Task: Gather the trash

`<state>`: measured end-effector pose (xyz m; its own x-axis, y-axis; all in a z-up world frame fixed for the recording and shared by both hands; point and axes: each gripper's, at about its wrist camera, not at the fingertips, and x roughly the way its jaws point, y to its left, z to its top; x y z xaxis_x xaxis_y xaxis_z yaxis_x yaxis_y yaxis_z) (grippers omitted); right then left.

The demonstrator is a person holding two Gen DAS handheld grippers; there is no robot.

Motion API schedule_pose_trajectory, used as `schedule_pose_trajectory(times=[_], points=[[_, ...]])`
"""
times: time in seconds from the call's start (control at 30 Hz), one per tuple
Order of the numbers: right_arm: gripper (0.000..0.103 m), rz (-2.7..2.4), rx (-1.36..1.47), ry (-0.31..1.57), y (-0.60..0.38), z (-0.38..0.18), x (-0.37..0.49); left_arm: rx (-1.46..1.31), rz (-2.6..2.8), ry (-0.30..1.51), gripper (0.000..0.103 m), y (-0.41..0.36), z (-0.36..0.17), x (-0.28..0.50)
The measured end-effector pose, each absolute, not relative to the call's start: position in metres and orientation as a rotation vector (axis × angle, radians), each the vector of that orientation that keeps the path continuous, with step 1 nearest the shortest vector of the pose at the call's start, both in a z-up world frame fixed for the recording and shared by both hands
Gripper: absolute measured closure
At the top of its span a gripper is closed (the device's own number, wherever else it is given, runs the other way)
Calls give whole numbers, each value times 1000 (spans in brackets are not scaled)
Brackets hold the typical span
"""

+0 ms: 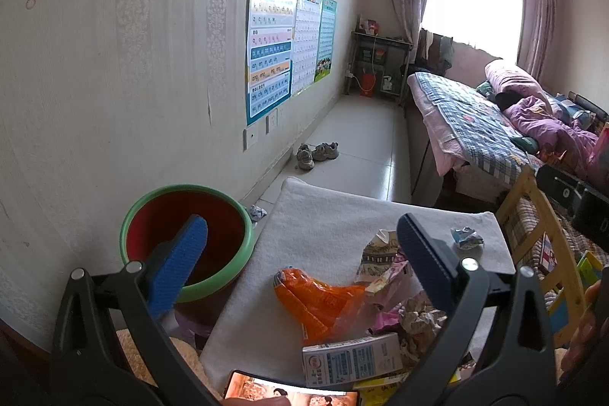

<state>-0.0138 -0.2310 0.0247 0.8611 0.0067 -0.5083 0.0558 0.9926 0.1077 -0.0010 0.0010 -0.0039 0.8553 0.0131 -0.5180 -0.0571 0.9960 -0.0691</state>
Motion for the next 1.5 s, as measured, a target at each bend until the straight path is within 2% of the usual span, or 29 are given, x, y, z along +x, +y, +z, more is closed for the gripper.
schedule_pose_trajectory(times=[1.5], points=[[7,-32,117,551,-235,17,-19,-73,43,553,5,0,-3,-1]])
